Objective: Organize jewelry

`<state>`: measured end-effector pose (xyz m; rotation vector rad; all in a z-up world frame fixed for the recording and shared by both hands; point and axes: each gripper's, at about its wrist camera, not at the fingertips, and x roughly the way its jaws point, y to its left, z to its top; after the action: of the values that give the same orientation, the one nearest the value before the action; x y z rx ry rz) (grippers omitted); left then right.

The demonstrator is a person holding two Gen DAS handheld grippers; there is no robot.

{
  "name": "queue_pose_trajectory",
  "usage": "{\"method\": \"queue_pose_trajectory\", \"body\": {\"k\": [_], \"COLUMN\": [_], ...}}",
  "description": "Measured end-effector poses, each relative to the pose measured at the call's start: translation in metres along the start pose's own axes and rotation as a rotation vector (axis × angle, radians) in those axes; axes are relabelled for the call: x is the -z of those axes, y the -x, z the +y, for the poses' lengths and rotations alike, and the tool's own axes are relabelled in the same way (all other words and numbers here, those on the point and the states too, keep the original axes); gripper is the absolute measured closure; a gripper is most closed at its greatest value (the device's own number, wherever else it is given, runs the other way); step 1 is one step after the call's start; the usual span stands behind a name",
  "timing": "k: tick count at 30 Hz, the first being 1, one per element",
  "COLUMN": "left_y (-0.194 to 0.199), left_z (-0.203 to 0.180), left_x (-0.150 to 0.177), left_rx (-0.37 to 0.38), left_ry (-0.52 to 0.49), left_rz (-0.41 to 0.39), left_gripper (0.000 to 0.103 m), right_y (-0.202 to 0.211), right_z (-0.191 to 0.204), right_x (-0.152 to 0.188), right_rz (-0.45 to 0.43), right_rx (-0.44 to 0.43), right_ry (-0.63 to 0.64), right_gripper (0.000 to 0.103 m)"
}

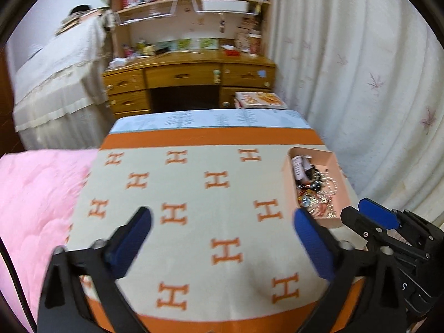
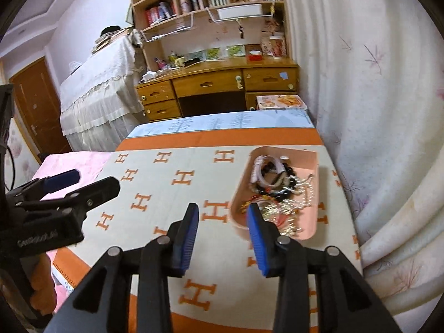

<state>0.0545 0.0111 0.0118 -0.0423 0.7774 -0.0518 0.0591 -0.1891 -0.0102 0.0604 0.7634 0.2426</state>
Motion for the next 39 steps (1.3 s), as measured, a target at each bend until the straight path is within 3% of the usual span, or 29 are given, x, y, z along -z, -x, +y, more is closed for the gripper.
{"method": "queue_pose_trajectory", "body": {"k": [5, 8, 15, 39], "left_y": [0.013, 0.018, 0.032, 0.035], "left_z": [0.018, 0.027, 0.034, 0.036], "left_x": [0.028, 0.037, 0.051, 0.062], "left_rx": [-0.07, -0.115, -0.145, -0.122], "left_ry": [0.038, 0.046, 0.052, 0.06], "left_rz": [-0.001, 0.003, -0.03, -0.006], "left_gripper": [0.001, 0.001, 0.001, 0.001], "right_y": [-0.002, -0.001, 0.004, 0.01], "right_z": [0.026, 0.04, 0.064, 0.068], "right_x": [0.016, 0.023, 0.038, 0.05], "right_rz": [0.024, 0.021, 0.015, 0.03], "right_rx": [-0.047, -0.031, 0.009, 0.018], "right_ry": [-0.013, 0.017, 0.048, 0.008], "right_gripper": [0.066, 0.065, 0.065, 0.065]}}
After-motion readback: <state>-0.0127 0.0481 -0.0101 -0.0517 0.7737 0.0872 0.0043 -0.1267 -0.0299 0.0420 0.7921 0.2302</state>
